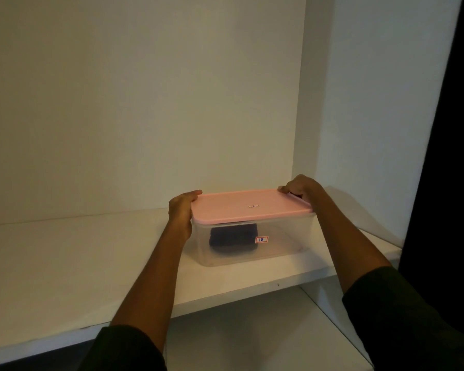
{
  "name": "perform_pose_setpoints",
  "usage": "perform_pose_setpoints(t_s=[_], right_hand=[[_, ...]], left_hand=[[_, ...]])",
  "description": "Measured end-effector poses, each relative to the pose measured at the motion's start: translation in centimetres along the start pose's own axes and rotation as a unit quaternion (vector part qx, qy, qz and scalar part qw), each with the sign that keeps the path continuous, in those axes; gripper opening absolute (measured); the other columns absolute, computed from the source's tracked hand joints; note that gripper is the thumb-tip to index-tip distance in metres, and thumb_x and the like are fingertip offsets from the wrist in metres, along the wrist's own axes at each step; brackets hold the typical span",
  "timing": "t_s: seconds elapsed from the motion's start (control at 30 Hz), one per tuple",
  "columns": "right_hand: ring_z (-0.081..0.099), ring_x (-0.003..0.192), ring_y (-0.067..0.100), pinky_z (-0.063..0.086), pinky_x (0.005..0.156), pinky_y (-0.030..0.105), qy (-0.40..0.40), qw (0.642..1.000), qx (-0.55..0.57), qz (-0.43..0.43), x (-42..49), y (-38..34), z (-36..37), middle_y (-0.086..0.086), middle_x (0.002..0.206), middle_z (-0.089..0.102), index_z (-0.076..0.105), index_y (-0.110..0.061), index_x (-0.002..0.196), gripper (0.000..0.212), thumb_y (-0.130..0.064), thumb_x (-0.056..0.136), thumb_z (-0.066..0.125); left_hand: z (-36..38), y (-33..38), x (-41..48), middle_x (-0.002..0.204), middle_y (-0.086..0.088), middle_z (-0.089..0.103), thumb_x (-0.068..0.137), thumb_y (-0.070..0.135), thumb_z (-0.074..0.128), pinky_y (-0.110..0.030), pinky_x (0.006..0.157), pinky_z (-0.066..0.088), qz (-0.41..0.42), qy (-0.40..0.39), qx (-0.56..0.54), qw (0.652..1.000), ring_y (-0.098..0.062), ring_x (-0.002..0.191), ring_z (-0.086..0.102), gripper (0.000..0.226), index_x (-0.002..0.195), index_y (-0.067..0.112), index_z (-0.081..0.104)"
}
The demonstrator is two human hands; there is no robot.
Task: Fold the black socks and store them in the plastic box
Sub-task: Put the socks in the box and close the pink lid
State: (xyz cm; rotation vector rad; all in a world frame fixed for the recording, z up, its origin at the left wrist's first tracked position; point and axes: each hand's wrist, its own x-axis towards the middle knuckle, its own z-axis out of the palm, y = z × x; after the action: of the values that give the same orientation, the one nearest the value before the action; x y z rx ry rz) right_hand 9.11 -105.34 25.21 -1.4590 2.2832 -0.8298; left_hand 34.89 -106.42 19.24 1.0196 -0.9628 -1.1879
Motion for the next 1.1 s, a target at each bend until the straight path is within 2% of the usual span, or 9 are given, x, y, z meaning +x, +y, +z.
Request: perform_pose_setpoints(t_s=[0.17,0.27,0.37,0.43,0.47,0.57,0.77,0.97,1.1], right_hand=[[0.043,0.129,0.035,0.033,0.108,0.038,-0.037,0.999,0.007,0.007,0.3,-0.2,-0.2,0.021,0.141,0.044,0.044,0.010,0.132,0.052,-0.027,0.096,0.052],[0.046,0.127,0.035,0.035,0.106,0.038,-0.013,1.000,0.025,0.009,0.6,0.0,0.0,0.021,0.138,0.048,0.047,0.011,0.128,0.055,-0.029,0.092,0.058],[0.057,0.107,0.032,0.044,0.088,0.034,0.028,0.999,-0.014,-0.011,0.5,0.2,0.3,0.020,0.110,0.061,0.058,0.008,0.104,0.047,-0.035,0.086,0.065],[0.055,0.087,0.026,0.042,0.067,0.029,0.062,0.997,-0.040,-0.032,0.3,0.5,0.4,0.013,0.085,0.058,0.055,0.001,0.078,0.042,-0.038,0.080,0.070],[0.055,0.085,0.026,0.041,0.066,0.028,0.079,0.995,-0.050,-0.045,0.0,0.5,0.4,0.012,0.083,0.057,0.053,-0.002,0.073,0.042,-0.039,0.078,0.073],[0.060,0.091,0.030,0.047,0.077,0.033,0.104,0.985,-0.110,-0.077,-1.5,-0.1,0.0,0.016,0.103,0.065,0.060,0.001,0.097,0.051,-0.047,0.080,0.067],[0.055,0.117,0.030,0.042,0.097,0.037,0.085,0.970,-0.224,-0.042,-5.3,0.1,0.5,0.012,0.127,0.059,0.057,-0.006,0.123,0.075,-0.066,0.090,0.028],[0.036,0.137,0.032,0.029,0.112,0.040,0.029,0.988,-0.151,0.021,-5.6,0.9,0.9,0.012,0.151,0.036,0.038,-0.009,0.142,0.069,-0.057,0.096,0.022],[0.039,0.135,0.031,0.031,0.111,0.039,0.011,0.990,-0.132,0.046,-5.1,0.8,1.1,0.012,0.150,0.036,0.038,-0.008,0.142,0.059,-0.045,0.097,0.027]], left_hand=[[-0.1,-0.1,0.3,0.107,-0.013,0.062,0.090,0.018,0.059,-0.039,0.085,0.052,-0.004,-0.003,-0.005,1.000,-0.028,0.093,0.059,0.031,0.120,0.007,0.060],[-0.1,-0.1,0.5,0.106,-0.013,0.061,0.091,0.020,0.058,-0.038,0.082,0.053,-0.002,-0.006,-0.006,1.000,-0.028,0.092,0.059,0.032,0.120,0.008,0.060],[0.0,-0.1,0.5,0.108,-0.013,0.062,0.090,0.022,0.058,-0.041,0.087,0.052,-0.001,-0.002,0.000,1.000,-0.027,0.092,0.060,0.032,0.120,0.009,0.059],[0.0,-0.2,0.4,0.107,-0.013,0.062,0.090,0.023,0.059,-0.041,0.085,0.053,-0.007,-0.005,-0.001,1.000,-0.026,0.090,0.060,0.033,0.120,0.009,0.059],[0.0,-0.2,0.2,0.107,-0.013,0.062,0.089,0.023,0.060,-0.039,0.082,0.053,-0.009,-0.008,-0.003,1.000,-0.025,0.087,0.060,0.033,0.120,0.009,0.059],[0.0,0.1,-0.3,0.104,-0.012,0.061,0.089,0.025,0.061,-0.037,0.078,0.054,-0.012,-0.008,-0.008,1.000,-0.022,0.080,0.059,0.033,0.119,0.010,0.058],[-0.3,0.6,-0.7,0.112,-0.013,0.062,0.087,0.025,0.064,-0.041,0.090,0.052,-0.008,0.003,-0.009,1.000,-0.027,0.096,0.059,0.037,0.121,0.010,0.059],[-0.3,0.4,-1.3,0.112,-0.012,0.060,0.088,0.025,0.063,-0.041,0.092,0.051,-0.003,-0.007,-0.008,1.000,-0.028,0.098,0.057,0.036,0.121,0.011,0.060],[-0.3,0.5,-1.4,0.114,-0.012,0.060,0.089,0.023,0.061,-0.040,0.090,0.050,0.000,-0.012,-0.007,1.000,-0.027,0.098,0.057,0.034,0.121,0.012,0.061]])
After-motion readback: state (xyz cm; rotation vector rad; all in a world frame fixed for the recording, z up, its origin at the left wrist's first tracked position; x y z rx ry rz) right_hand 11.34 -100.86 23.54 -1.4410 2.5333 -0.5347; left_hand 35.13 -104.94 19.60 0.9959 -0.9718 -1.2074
